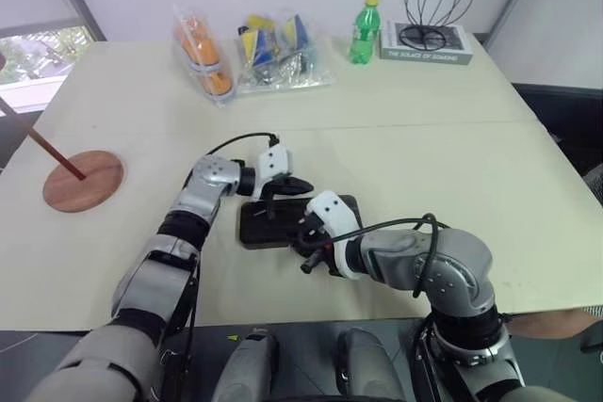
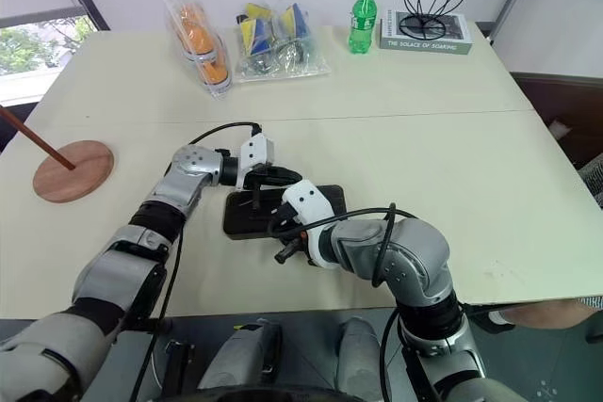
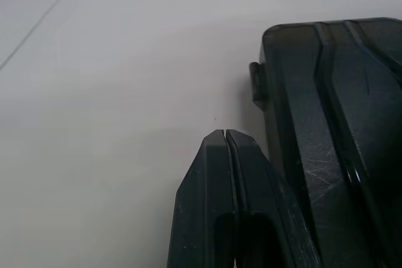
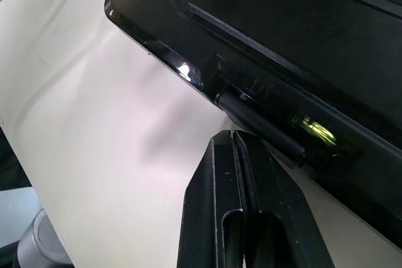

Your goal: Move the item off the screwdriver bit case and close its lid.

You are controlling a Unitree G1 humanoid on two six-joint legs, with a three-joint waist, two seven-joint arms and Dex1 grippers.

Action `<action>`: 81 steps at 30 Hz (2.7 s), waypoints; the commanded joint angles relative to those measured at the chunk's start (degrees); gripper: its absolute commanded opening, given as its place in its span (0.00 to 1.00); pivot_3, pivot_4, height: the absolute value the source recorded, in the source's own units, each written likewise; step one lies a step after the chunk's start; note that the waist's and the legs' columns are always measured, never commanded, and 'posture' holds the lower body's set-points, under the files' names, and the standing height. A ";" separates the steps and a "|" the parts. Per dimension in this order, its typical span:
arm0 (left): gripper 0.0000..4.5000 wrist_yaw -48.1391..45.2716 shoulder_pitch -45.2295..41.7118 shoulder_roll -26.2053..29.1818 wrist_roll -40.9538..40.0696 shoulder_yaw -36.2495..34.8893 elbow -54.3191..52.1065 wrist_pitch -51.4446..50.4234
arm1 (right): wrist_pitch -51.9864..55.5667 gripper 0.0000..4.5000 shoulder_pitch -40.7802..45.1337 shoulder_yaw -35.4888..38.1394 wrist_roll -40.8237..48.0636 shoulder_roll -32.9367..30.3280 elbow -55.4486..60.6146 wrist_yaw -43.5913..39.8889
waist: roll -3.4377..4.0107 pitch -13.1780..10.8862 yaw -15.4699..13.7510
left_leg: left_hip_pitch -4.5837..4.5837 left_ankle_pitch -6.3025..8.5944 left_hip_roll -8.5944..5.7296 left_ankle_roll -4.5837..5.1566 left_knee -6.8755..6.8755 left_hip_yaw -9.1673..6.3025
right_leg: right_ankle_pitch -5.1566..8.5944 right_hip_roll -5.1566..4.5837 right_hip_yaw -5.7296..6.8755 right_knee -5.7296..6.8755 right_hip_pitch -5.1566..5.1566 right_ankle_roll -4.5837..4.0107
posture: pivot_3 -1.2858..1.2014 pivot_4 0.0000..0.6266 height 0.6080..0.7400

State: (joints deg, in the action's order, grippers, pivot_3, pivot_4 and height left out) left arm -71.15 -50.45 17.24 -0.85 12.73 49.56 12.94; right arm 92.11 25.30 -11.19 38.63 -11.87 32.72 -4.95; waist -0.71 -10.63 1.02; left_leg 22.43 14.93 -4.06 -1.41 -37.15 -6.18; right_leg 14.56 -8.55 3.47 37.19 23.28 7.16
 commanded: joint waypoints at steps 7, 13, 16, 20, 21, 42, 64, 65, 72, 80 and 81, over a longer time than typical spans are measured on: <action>0.00 -7.95 -3.25 -0.22 3.74 4.10 5.44 2.38 | 0.07 0.01 1.36 -0.10 -1.93 -0.35 3.30 -1.14 | -0.01 0.00 0.00 | 0.00 0.00 0.00 0.00 0.02 0.01 | 0.01 0.00 0.00 -0.02 0.01 0.01 | 0.52 0.24 1.00; 0.00 -9.70 -6.02 -2.24 6.04 5.52 9.50 3.80 | -0.49 0.01 1.56 -0.91 -3.22 -0.59 3.10 -1.94 | -0.01 0.00 -0.09 | 0.01 0.01 -0.02 0.01 0.04 0.01 | 0.02 -0.02 0.01 -0.03 -0.01 0.04 | 0.52 0.24 1.00; 0.00 -10.71 -6.98 -3.23 6.62 5.47 10.26 3.96 | -0.73 0.01 1.60 -1.36 -3.87 -0.56 2.95 -2.26 | -0.01 0.00 -0.10 | 0.01 0.01 -0.03 0.01 0.04 0.01 | 0.03 -0.02 0.01 -0.04 -0.02 0.05 | 0.52 0.24 1.00; 0.00 -12.56 -6.69 -3.31 7.04 5.40 9.94 3.60 | -1.17 0.01 1.74 -2.04 -4.62 -0.65 2.73 -2.47 | -0.01 0.00 -0.08 | 0.01 0.01 -0.03 0.02 0.04 0.01 | 0.06 -0.03 0.01 -0.05 -0.01 0.09 | 0.52 0.24 1.00; 0.00 -12.76 -6.56 -3.25 7.10 5.35 9.81 3.55 | -1.30 0.01 1.77 -2.16 -4.78 -0.70 2.67 -2.55 | -0.01 0.00 -0.07 | 0.01 0.02 -0.03 0.02 0.05 0.01 | 0.06 -0.03 0.01 -0.05 -0.01 0.10 | 0.52 0.24 1.00; 0.00 -15.46 -2.86 -2.26 7.93 6.56 4.99 1.87 | -23.60 0.01 4.81 -19.13 -16.09 -16.14 1.94 -6.74 | -0.02 0.00 0.22 | 0.00 0.03 -0.01 0.04 0.05 0.01 | 0.12 -0.02 0.01 -0.07 -0.02 0.19 | 0.52 0.24 1.00; 0.00 16.31 -6.17 1.60 6.93 -3.92 9.87 11.76 | -14.78 0.01 2.99 -1.97 6.04 -20.77 7.29 -28.96 | -0.21 -0.11 -0.18 | 0.04 0.03 -0.05 0.04 -0.05 -0.08 | 0.11 -0.05 0.06 -0.09 -0.10 0.33 | 0.52 0.24 1.00; 0.00 17.74 -5.89 2.03 5.69 -5.26 8.59 11.15 | -15.97 0.01 2.91 -1.13 6.19 -22.27 7.35 -30.27 | -0.25 -0.14 -0.19 | 0.08 0.03 -0.05 0.04 -0.04 -0.07 | 0.07 -0.05 0.06 -0.08 -0.05 0.27 | 0.52 0.24 1.00; 0.00 18.58 8.65 6.63 -6.33 -13.50 -23.92 -8.48 | -26.52 0.01 2.53 6.70 3.01 -33.36 4.40 -36.56 | -0.28 -0.24 -0.16 | 0.14 0.03 -0.04 0.03 0.02 -0.02 | 0.04 -0.07 0.02 -0.23 -0.01 0.22 | 0.52 0.24 1.00; 0.00 22.11 32.72 15.80 -21.38 -20.15 -67.32 -42.25 | -39.02 0.01 -4.20 13.69 -0.99 -43.24 2.51 -44.15 | -0.28 -0.30 -0.29 | 0.18 0.05 0.00 0.02 0.03 -0.02 | 0.04 -0.10 -0.01 -0.34 -0.04 0.21 | 0.52 0.24 1.00; 0.00 22.61 34.70 16.79 -23.60 -21.21 -70.43 -45.55 | -39.74 0.01 -4.51 13.96 -1.22 -43.49 2.17 -44.37 | -0.26 -0.31 -0.38 | 0.18 0.05 0.01 0.02 0.04 -0.02 | 0.04 -0.10 -0.02 -0.34 -0.04 0.20 | 0.52 0.24 1.00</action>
State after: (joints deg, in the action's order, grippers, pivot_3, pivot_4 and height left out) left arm -49.36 -16.28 32.97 -20.31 -5.98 -14.52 -27.75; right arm 54.69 20.59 0.82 38.01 -54.94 34.37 -48.48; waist -0.97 -10.94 0.64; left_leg 22.59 14.99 -4.05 -1.39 -37.11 -6.20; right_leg 14.60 -8.66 3.45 36.87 23.23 7.36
